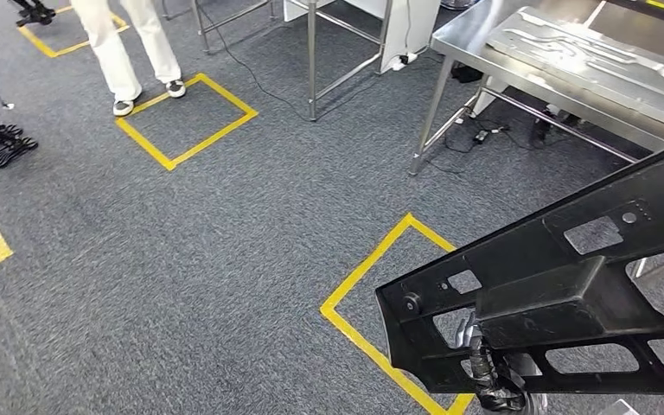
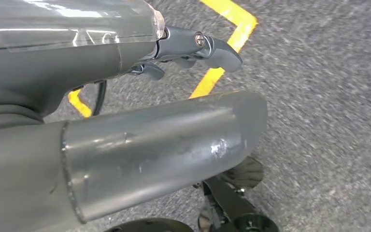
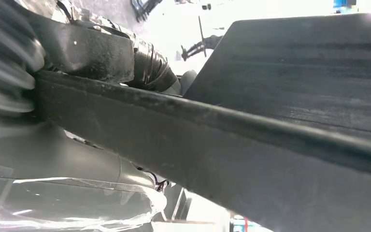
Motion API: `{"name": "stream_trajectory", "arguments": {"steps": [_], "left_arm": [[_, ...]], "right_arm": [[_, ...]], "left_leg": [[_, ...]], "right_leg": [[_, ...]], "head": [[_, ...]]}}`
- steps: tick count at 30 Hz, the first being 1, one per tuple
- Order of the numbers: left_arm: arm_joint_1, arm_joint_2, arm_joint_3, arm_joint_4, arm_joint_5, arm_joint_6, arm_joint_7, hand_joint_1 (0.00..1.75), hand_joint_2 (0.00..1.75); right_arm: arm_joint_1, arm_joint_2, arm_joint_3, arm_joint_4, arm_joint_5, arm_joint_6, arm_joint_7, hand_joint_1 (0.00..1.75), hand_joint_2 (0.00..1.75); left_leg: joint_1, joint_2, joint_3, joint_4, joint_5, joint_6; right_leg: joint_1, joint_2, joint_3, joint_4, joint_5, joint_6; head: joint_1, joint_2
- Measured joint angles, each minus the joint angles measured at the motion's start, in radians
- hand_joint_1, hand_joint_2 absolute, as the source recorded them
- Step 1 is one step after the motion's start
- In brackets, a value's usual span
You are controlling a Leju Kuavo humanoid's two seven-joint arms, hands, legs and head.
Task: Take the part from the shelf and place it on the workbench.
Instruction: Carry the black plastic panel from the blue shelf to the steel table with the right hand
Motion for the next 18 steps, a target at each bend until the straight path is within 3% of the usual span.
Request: {"name": "stream_trajectory", "arguments": {"steps": [2,4,5,7,9,11,12,13,15,17,18], "left_arm": [[-0.001,0.000,0.002,0.001,0.000,-0.001,0.000,0.00,0.00],[-0.003,-0.001,0.004,0.001,0.000,-0.002,0.001,0.00,0.00],[-0.004,-0.001,0.004,0.002,0.000,-0.002,0.001,0.00,0.00],[-0.006,0.000,0.005,0.002,0.001,-0.002,0.000,0.00,0.00],[-0.004,0.001,0.007,0.002,0.002,-0.002,0.000,0.00,0.00],[0.000,0.002,0.010,0.002,0.002,-0.002,0.002,0.00,0.00],[0.001,0.002,0.011,0.002,0.002,-0.002,0.002,0.00,0.00],[0.001,0.003,0.011,0.002,0.002,-0.002,0.002,0.00,0.00],[0.000,0.005,0.012,0.002,0.001,-0.001,0.002,0.00,0.00],[-0.001,0.006,0.013,0.002,0.001,-0.001,0.002,0.00,0.00],[-0.002,0.006,0.013,0.002,0.000,-0.001,0.002,0.00,0.00]], "right_arm": [[-0.001,0.000,0.000,0.000,0.002,0.000,0.001,1.75,1.75],[0.001,0.000,0.000,-0.001,0.004,0.000,0.001,1.75,1.75],[0.002,0.000,0.000,-0.001,0.005,0.000,0.002,1.75,1.75],[0.001,0.000,0.000,-0.003,0.006,0.000,0.002,1.75,1.75],[-0.001,0.000,0.000,-0.003,0.007,0.001,0.004,1.75,1.75],[-0.001,0.000,0.000,-0.002,0.007,0.001,0.006,1.75,1.75],[-0.001,0.000,0.000,-0.002,0.007,0.001,0.006,1.75,1.75],[-0.001,0.000,0.000,-0.002,0.007,0.001,0.007,1.75,1.75],[-0.001,0.000,0.000,-0.002,0.007,0.001,0.008,1.75,1.75],[-0.002,0.000,0.000,-0.002,0.008,0.000,0.011,1.75,1.75],[-0.002,0.000,0.000,-0.002,0.008,0.000,0.012,1.75,1.75]], "left_leg": [[-0.002,0.018,0.006,0.000,-0.006,-0.009],[-0.003,0.036,0.013,-0.004,-0.009,-0.020],[-0.003,0.031,0.015,-0.001,-0.014,-0.025],[-0.001,-0.014,-0.003,0.053,-0.052,-0.032],[0.001,-0.062,-0.063,0.179,-0.115,-0.036],[0.001,-0.073,-0.114,0.271,-0.137,-0.039],[0.002,-0.074,-0.116,0.264,-0.117,-0.040],[0.002,-0.078,-0.100,0.217,-0.080,-0.040],[0.006,-0.114,-0.047,0.083,-0.011,-0.038],[0.007,-0.148,-0.021,0.017,0.006,-0.030],[0.005,-0.150,-0.019,0.014,0.003,-0.025]], "right_leg": [[0.011,-0.024,0.031,-0.063,0.012,-0.015],[0.012,-0.002,0.031,-0.068,0.014,-0.026],[0.009,0.010,0.034,-0.076,0.018,-0.030],[0.000,0.032,0.043,-0.091,0.027,-0.042],[-0.002,0.053,0.044,-0.094,0.030,-0.047],[-0.001,0.080,0.043,-0.091,0.029,-0.048],[-0.002,0.095,0.043,-0.088,0.028,-0.047],[-0.002,0.109,0.043,-0.085,0.026,-0.044],[-0.002,0.134,0.040,-0.072,0.020,-0.036],[-0.002,0.155,0.031,-0.061,0.016,-0.024],[-0.003,0.164,0.026,-0.059,0.017,-0.017]], "head": [[0.000,0.000],[0.000,0.000],[0.000,0.000],[-0.001,0.000],[-0.001,0.000],[-0.001,0.000],[-0.001,0.000],[-0.001,0.000],[-0.001,0.000],[-0.001,0.000],[-0.001,0.000]]}}
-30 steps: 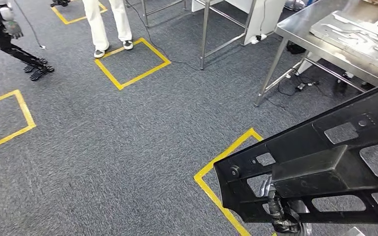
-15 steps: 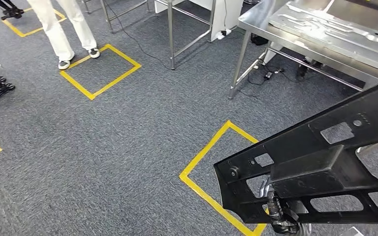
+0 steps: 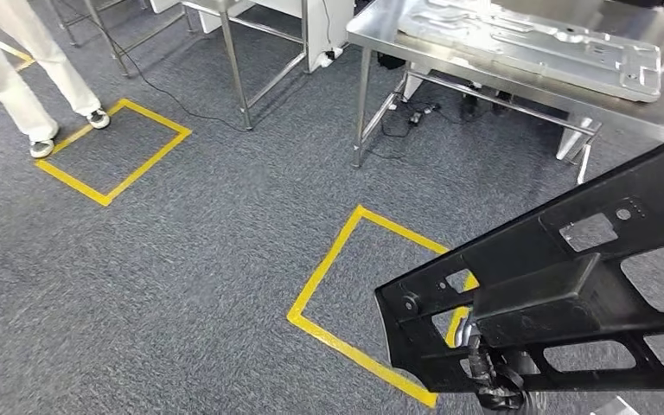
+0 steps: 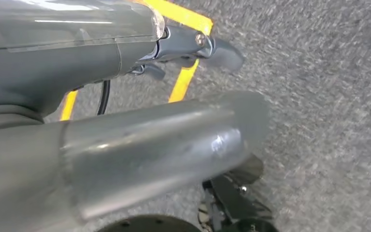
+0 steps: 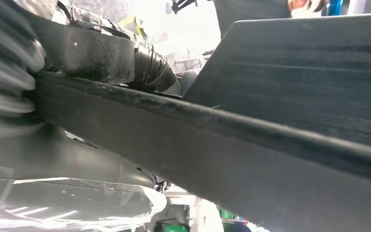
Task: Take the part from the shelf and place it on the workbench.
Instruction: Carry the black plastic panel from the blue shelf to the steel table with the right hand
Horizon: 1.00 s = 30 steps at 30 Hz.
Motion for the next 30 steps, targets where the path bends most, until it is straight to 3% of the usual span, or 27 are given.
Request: {"name": "stream_trajectory", "arguments": {"steps": [2,4,6,8,9,10,11,13,15,19,21,23,25,26,28,30], "left_arm": [[-0.002,0.000,0.000,0.000,0.000,0.000,0.000,0.00,0.00],[-0.001,0.000,0.000,0.000,0.000,0.000,-0.001,0.00,0.00],[0.002,0.000,0.000,0.001,-0.001,0.000,-0.002,0.00,0.00],[0.004,0.000,0.000,0.001,-0.001,0.000,-0.002,0.00,0.00],[0.005,0.000,0.000,0.001,-0.001,0.000,-0.003,0.00,0.00],[0.004,0.000,0.000,0.002,-0.002,0.000,-0.003,0.00,0.00],[0.002,0.000,0.000,0.003,-0.002,-0.001,-0.004,0.00,0.00],[0.001,-0.001,0.000,0.005,-0.002,-0.001,-0.004,0.00,0.00],[0.000,-0.001,0.000,0.006,-0.002,0.000,-0.004,0.00,0.00],[0.001,-0.001,0.000,0.006,-0.002,-0.001,-0.004,0.00,0.00],[-0.001,-0.001,0.000,0.006,-0.002,-0.001,-0.004,0.00,0.00],[-0.001,0.000,0.000,0.007,-0.002,-0.002,-0.004,0.00,0.00],[0.003,0.000,0.000,0.008,-0.002,-0.003,-0.002,0.00,0.00],[0.003,0.001,0.000,0.008,-0.002,-0.004,-0.001,0.00,0.00],[0.001,0.002,0.000,0.009,-0.001,-0.004,0.000,0.00,0.00],[-0.001,0.003,0.000,0.009,-0.001,-0.004,0.001,0.00,0.00]], "right_arm": [[0.002,0.000,0.000,0.000,0.000,0.000,0.001,1.75,1.75],[0.001,0.000,0.000,0.000,0.000,0.000,0.001,1.75,1.75],[-0.002,-0.001,0.000,0.000,0.001,0.000,0.002,1.75,1.75],[-0.002,-0.001,0.000,0.001,0.002,0.000,0.003,1.75,1.75],[-0.002,-0.001,0.000,0.001,0.002,0.000,0.003,1.75,1.75],[-0.001,-0.001,0.000,0.001,0.002,0.000,0.004,1.75,1.75],[-0.001,-0.001,0.000,0.001,0.002,0.000,0.004,1.75,1.75],[-0.002,-0.001,0.000,0.001,0.002,0.000,0.004,1.75,1.75],[-0.003,-0.001,0.000,0.001,0.002,0.000,0.004,1.75,1.75],[-0.004,-0.001,0.000,0.001,0.002,0.000,0.004,1.75,1.75],[-0.003,-0.001,0.000,0.000,0.003,0.000,0.004,1.75,1.75],[-0.004,0.000,0.000,0.000,0.022,-0.012,0.007,1.75,1.75],[-0.006,0.000,0.000,0.000,0.051,-0.026,0.014,1.75,1.75],[-0.006,0.000,0.000,0.000,0.058,-0.028,0.017,1.75,1.75],[-0.007,0.000,0.000,0.000,0.066,-0.031,0.019,1.75,1.75],[-0.008,0.000,0.000,0.000,0.073,-0.032,0.019,1.75,1.75]], "left_leg": [[-0.001,0.022,0.003,-0.006,0.005,0.014],[0.002,0.047,0.007,-0.016,0.012,0.026],[0.001,0.073,0.009,-0.020,0.012,0.033],[0.000,0.102,0.008,-0.019,0.009,0.034],[-0.001,0.116,0.009,-0.019,0.007,0.033],[-0.001,0.128,0.012,-0.019,0.005,0.031],[-0.001,0.139,0.017,-0.019,0.002,0.029],[-0.001,0.155,0.026,-0.020,-0.004,0.024],[-0.002,0.161,0.030,-0.020,-0.007,0.021],[-0.002,0.162,0.030,-0.020,-0.007,0.021],[-0.006,0.177,0.036,-0.022,-0.011,0.011],[-0.005,0.134,-0.029,0.122,-0.083,-0.007],[-0.003,0.076,-0.096,0.243,-0.114,-0.014],[-0.003,0.075,-0.086,0.204,-0.074,-0.012],[-0.004,0.067,-0.035,0.070,-0.006,-0.005],[-0.007,0.060,-0.010,0.006,0.008,0.003]], "right_leg": [[-0.003,0.010,-0.005,0.002,0.001,0.012],[-0.002,-0.034,-0.027,0.046,-0.027,0.020],[-0.001,-0.092,-0.084,0.158,-0.088,0.027],[-0.004,-0.109,-0.140,0.267,-0.127,0.031],[-0.006,-0.113,-0.148,0.281,-0.122,0.032],[-0.006,-0.117,-0.131,0.251,-0.096,0.031],[-0.005,-0.128,-0.095,0.186,-0.060,0.027],[0.001,-0.171,-0.020,0.047,-0.008,0.015],[0.007,-0.201,0.007,-0.007,0.000,0.009],[0.008,-0.202,0.007,-0.007,-0.002,0.008],[0.011,-0.185,0.006,-0.009,-0.001,0.000],[0.008,-0.134,0.010,-0.018,0.002,-0.021],[0.004,-0.093,0.019,-0.023,0.000,-0.034],[0.004,-0.084,0.023,-0.020,-0.004,-0.032],[0.006,-0.077,0.026,-0.009,-0.015,-0.025],[0.007,-0.072,0.023,-0.001,-0.022,-0.014]], "head": [[0.000,0.000],[0.001,0.000],[0.001,0.000],[0.001,0.000],[0.001,0.000],[0.001,0.000],[0.001,0.000],[0.001,0.000],[0.001,0.000],[0.001,0.000],[0.001,0.000],[0.000,0.000],[0.000,0.000],[0.000,0.000],[0.000,0.000],[0.000,0.000]]}}
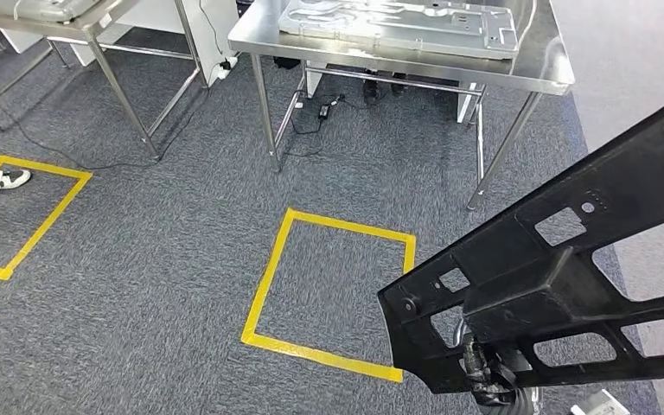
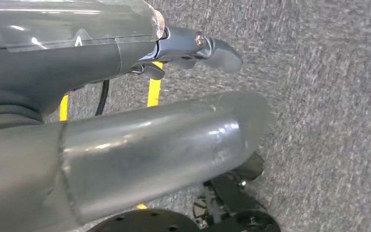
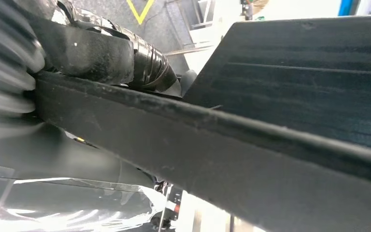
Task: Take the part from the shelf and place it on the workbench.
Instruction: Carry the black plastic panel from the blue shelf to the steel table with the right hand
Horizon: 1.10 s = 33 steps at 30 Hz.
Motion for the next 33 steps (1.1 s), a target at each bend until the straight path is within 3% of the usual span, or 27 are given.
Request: {"name": "stream_trajectory", "arguments": {"steps": [4,6,8,9,10,12,13,14,16,19,21,23,24,25,26,28,29,33], "left_arm": [[0.000,-0.001,0.000,0.002,0.000,0.000,0.000,0.00,0.00],[0.000,-0.001,0.000,0.003,0.000,0.000,0.000,0.00,0.00],[0.001,-0.001,0.000,0.003,0.000,0.000,0.001,0.00,0.00],[0.002,-0.001,0.001,0.003,0.000,0.000,0.002,0.00,0.00],[0.003,-0.001,0.001,0.003,0.001,0.000,0.003,0.00,0.00],[0.003,-0.002,0.001,0.005,0.001,0.000,0.004,0.00,0.00],[0.002,-0.003,0.001,0.005,0.001,0.000,0.005,0.00,0.00],[0.001,-0.003,0.001,0.006,0.001,0.000,0.006,0.00,0.00],[0.000,-0.003,0.001,0.006,0.001,0.000,0.006,0.00,0.00],[-0.004,-0.003,0.002,0.006,0.001,0.000,0.006,0.00,0.00],[-0.005,-0.002,0.002,0.006,0.001,0.000,0.006,0.00,0.00],[-0.004,-0.002,0.002,0.006,0.001,0.000,0.007,0.00,0.00],[-0.001,-0.002,0.002,0.006,0.001,0.000,0.007,0.00,0.00],[0.002,-0.002,0.002,0.006,0.001,0.000,0.008,0.00,0.00],[0.003,-0.002,0.002,0.006,0.001,0.000,0.008,0.00,0.00],[0.005,-0.001,0.002,0.006,0.001,0.000,0.009,0.00,0.00],[0.004,-0.001,0.002,0.006,0.001,0.001,0.009,0.00,0.00],[0.003,-0.001,0.002,0.006,0.000,0.001,0.012,0.00,0.00]], "right_arm": [[-0.001,0.000,0.000,-0.001,0.004,-0.001,0.001,1.75,1.75],[-0.002,0.000,0.000,0.000,0.005,-0.001,0.001,1.75,1.75],[-0.003,0.000,0.000,0.000,0.008,-0.001,0.001,1.75,1.75],[-0.003,0.000,0.000,0.001,0.010,-0.001,0.001,1.75,1.75],[-0.002,0.000,0.000,0.001,0.012,-0.001,0.001,1.75,1.75],[-0.003,0.000,0.000,0.002,0.018,-0.002,0.001,1.75,1.75],[-0.003,0.000,0.000,0.002,0.022,-0.003,0.002,1.75,1.75],[-0.003,0.000,0.000,0.002,0.026,-0.004,0.002,1.75,1.75],[-0.003,0.000,0.000,0.003,0.035,-0.007,0.002,1.75,1.75],[-0.002,0.000,0.000,0.002,0.042,-0.008,0.002,1.75,1.75],[-0.004,0.000,0.001,0.002,0.043,-0.008,0.002,1.75,1.75],[-0.004,0.000,0.002,0.003,0.043,-0.008,0.002,1.75,1.75],[-0.004,0.000,0.002,0.003,0.043,-0.008,0.003,1.75,1.75],[-0.003,0.000,0.002,0.003,0.043,-0.008,0.003,1.75,1.75],[-0.003,0.000,0.002,0.003,0.044,-0.008,0.003,1.75,1.75],[-0.004,0.000,0.002,0.003,0.048,-0.008,0.003,1.75,1.75],[-0.004,0.000,0.002,0.003,0.053,-0.009,0.003,1.75,1.75],[-0.006,0.000,0.005,0.003,0.080,-0.016,0.005,1.75,1.75]], "left_leg": [[0.004,0.004,0.010,-0.017,0.001,0.021],[0.006,0.009,0.018,-0.024,0.000,0.031],[0.006,0.015,0.024,-0.025,-0.008,0.034],[0.006,0.017,0.029,-0.025,-0.013,0.034],[0.006,0.018,0.037,-0.025,-0.019,0.032],[0.007,0.019,0.056,-0.025,-0.033,0.028],[0.006,0.020,0.065,-0.026,-0.041,0.023],[0.004,0.020,0.070,-0.026,-0.047,0.018],[0.002,0.024,0.075,-0.030,-0.057,0.007],[0.003,0.027,0.091,-0.024,-0.075,-0.009],[0.005,0.021,0.055,0.063,-0.112,-0.015],[0.005,0.018,-0.037,0.206,-0.155,-0.021],[0.005,0.018,-0.079,0.254,-0.158,-0.022],[0.005,0.018,-0.102,0.263,-0.136,-0.023],[0.005,0.018,-0.104,0.231,-0.093,-0.021],[0.003,0.016,-0.075,0.111,0.002,-0.014],[0.001,0.016,-0.057,0.059,0.024,-0.008],[-0.003,0.013,-0.033,0.002,0.017,0.018]], "right_leg": [[-0.001,-0.009,-0.008,0.020,-0.014,0.023],[-0.005,-0.027,-0.053,0.110,-0.056,0.034],[-0.011,-0.034,-0.126,0.230,-0.094,0.042],[-0.014,-0.035,-0.151,0.263,-0.094,0.044],[-0.016,-0.037,-0.158,0.257,-0.070,0.045],[-0.017,-0.044,-0.120,0.151,0.010,0.042],[-0.014,-0.049,-0.093,0.089,0.040,0.037],[-0.010,-0.052,-0.073,0.045,0.051,0.031],[-0.003,-0.054,-0.059,0.018,0.039,0.019],[-0.008,-0.047,-0.036,0.000,0.028,0.002],[-0.012,-0.046,-0.010,-0.014,0.020,-0.010],[-0.010,-0.044,0.005,-0.016,0.006,-0.018],[-0.009,-0.041,0.013,-0.015,-0.002,-0.020],[-0.008,-0.037,0.023,-0.015,-0.010,-0.019],[-0.008,-0.034,0.036,-0.014,-0.019,-0.017],[-0.006,-0.030,0.060,-0.014,-0.040,-0.010],[-0.005,-0.029,0.067,-0.012,-0.050,-0.004],[-0.003,-0.028,0.074,-0.008,-0.058,0.017]], "head": [[0.000,0.000],[0.000,0.000],[0.000,0.000],[0.000,0.000],[0.000,0.000],[0.000,0.000],[0.000,0.000],[0.000,0.000],[0.000,0.000],[0.000,0.000],[-0.001,0.000],[-0.002,0.000],[-0.002,0.000],[-0.002,0.000],[-0.002,0.000],[-0.002,0.000],[-0.002,0.000],[-0.002,0.000]]}}
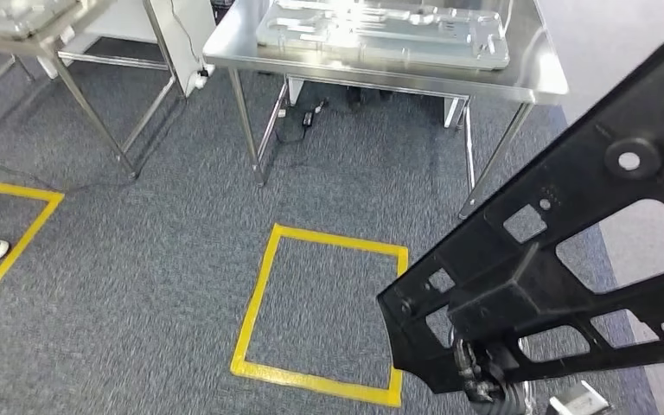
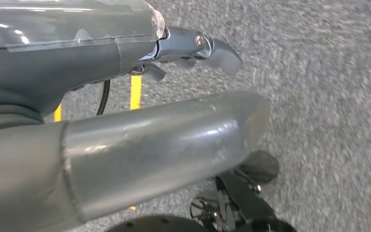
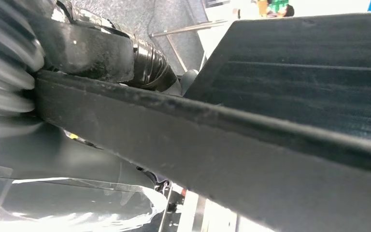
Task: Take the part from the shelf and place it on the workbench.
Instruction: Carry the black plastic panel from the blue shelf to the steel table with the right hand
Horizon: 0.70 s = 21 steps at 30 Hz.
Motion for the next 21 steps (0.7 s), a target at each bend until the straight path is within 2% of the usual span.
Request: {"name": "stream_trajectory", "arguments": {"steps": [2,4,6,7,8,9,11,12,13,15,17,18,19,21], "left_arm": [[0.000,0.000,0.000,0.000,0.000,0.000,0.002,0.00,0.00],[0.000,0.000,0.000,0.000,0.000,0.001,0.003,0.00,0.00],[0.000,0.000,0.000,0.000,0.000,0.002,0.005,0.00,0.00],[0.001,0.000,0.000,0.000,0.000,0.002,0.006,0.00,0.00],[0.002,0.000,0.000,0.000,0.000,0.002,0.006,0.00,0.00],[0.002,0.000,0.000,0.000,0.000,0.002,0.007,0.00,0.00],[0.002,0.000,0.001,0.000,-0.001,0.002,0.008,0.00,0.00],[0.001,0.000,0.001,0.001,-0.001,0.002,0.008,0.00,0.00],[0.000,0.001,0.001,0.001,-0.001,0.001,0.008,0.00,0.00],[-0.003,0.002,0.001,0.001,-0.004,0.000,0.009,0.00,0.00],[-0.007,0.004,0.000,0.002,-0.007,-0.001,0.010,0.00,0.00],[-0.010,0.005,0.000,0.002,-0.008,-0.001,0.010,0.00,0.00],[-0.012,0.006,0.000,0.003,-0.010,-0.002,0.010,0.00,0.00],[-0.011,0.009,-0.001,0.005,-0.015,-0.004,0.010,0.00,0.00]], "right_arm": [[-0.001,0.000,0.002,0.000,0.012,-0.003,0.001,1.75,1.75],[-0.003,0.000,0.004,0.000,0.024,-0.005,0.004,1.75,1.75],[-0.004,0.000,0.005,0.000,0.041,-0.008,0.013,1.75,1.75],[-0.003,0.000,0.005,0.000,0.051,-0.011,0.019,1.75,1.75],[-0.003,0.000,0.006,0.001,0.062,-0.013,0.025,1.75,1.75],[-0.003,0.000,0.008,0.001,0.074,-0.018,0.031,1.75,1.75],[-0.004,0.000,0.010,0.001,0.096,-0.026,0.042,1.75,1.75],[-0.004,0.000,0.011,0.001,0.107,-0.031,0.047,1.75,1.75],[-0.004,0.000,0.011,0.002,0.119,-0.036,0.050,1.75,1.75],[-0.006,0.000,0.012,0.001,0.153,-0.056,0.053,1.75,1.75],[-0.010,0.000,0.014,-0.001,0.200,-0.085,0.053,1.75,1.75],[-0.013,0.000,0.016,-0.003,0.224,-0.101,0.054,1.75,1.75],[-0.017,0.000,0.017,-0.006,0.251,-0.119,0.056,1.75,1.75],[-0.029,0.000,0.018,-0.012,0.312,-0.165,0.065,1.75,1.75]], "left_leg": [[0.004,-0.001,0.018,-0.011,-0.007,0.014],[0.006,-0.001,0.038,-0.018,-0.017,0.022],[0.006,-0.002,0.058,-0.020,-0.033,0.023],[0.006,-0.002,0.070,-0.020,-0.043,0.022],[0.006,-0.003,0.084,-0.020,-0.054,0.020],[0.006,-0.003,0.099,-0.021,-0.065,0.018],[0.006,-0.003,0.128,-0.022,-0.089,0.012],[0.006,-0.003,0.139,-0.024,-0.100,0.007],[0.006,-0.002,0.149,-0.030,-0.109,0.000],[0.005,-0.001,0.169,-0.030,-0.109,-0.016],[0.007,0.001,0.165,0.017,-0.095,-0.026],[0.008,0.001,0.140,0.066,-0.096,-0.029],[0.009,0.000,0.102,0.128,-0.107,-0.030],[0.009,-0.001,0.014,0.239,-0.165,-0.033]], "right_leg": [[-0.001,-0.003,-0.019,0.048,-0.001,0.008],[-0.005,-0.008,-0.086,0.160,-0.028,0.018],[-0.010,-0.010,-0.171,0.263,-0.072,0.026],[-0.012,-0.011,-0.199,0.281,-0.079,0.028],[-0.013,-0.012,-0.212,0.266,-0.068,0.028],[-0.013,-0.013,-0.209,0.223,-0.039,0.025],[-0.010,-0.018,-0.188,0.110,0.056,0.017],[-0.006,-0.021,-0.180,0.071,0.087,0.011],[-0.001,-0.023,-0.175,0.051,0.105,0.005],[0.005,-0.020,-0.160,0.040,0.096,-0.011],[0.002,-0.016,-0.130,0.024,0.088,-0.027],[0.001,-0.016,-0.113,0.017,0.083,-0.034],[0.000,-0.016,-0.099,0.011,0.075,-0.039],[0.000,-0.013,-0.076,0.008,0.056,-0.044]], "head": [[0.000,0.000],[0.000,0.000],[0.001,0.000],[0.000,0.000],[0.001,0.000],[0.000,0.000],[0.000,0.000],[0.001,0.000],[0.002,0.000],[0.003,0.000],[0.002,0.000],[0.002,0.000],[0.002,0.000],[0.002,0.000]]}}
